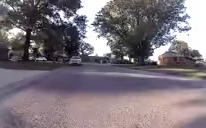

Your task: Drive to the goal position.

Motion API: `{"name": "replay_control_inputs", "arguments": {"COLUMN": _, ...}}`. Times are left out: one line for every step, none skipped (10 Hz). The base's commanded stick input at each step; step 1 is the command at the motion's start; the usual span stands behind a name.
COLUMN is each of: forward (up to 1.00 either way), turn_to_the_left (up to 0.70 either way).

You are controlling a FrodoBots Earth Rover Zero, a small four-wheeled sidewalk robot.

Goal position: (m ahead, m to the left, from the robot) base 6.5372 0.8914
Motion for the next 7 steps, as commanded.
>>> {"name": "replay_control_inputs", "arguments": {"forward": 1.00, "turn_to_the_left": 0.13}}
{"name": "replay_control_inputs", "arguments": {"forward": 1.00, "turn_to_the_left": 0.22}}
{"name": "replay_control_inputs", "arguments": {"forward": 1.00, "turn_to_the_left": 0.31}}
{"name": "replay_control_inputs", "arguments": {"forward": 1.00, "turn_to_the_left": 0.40}}
{"name": "replay_control_inputs", "arguments": {"forward": 1.00, "turn_to_the_left": 0.37}}
{"name": "replay_control_inputs", "arguments": {"forward": 1.00, "turn_to_the_left": 0.34}}
{"name": "replay_control_inputs", "arguments": {"forward": 1.00, "turn_to_the_left": 0.32}}
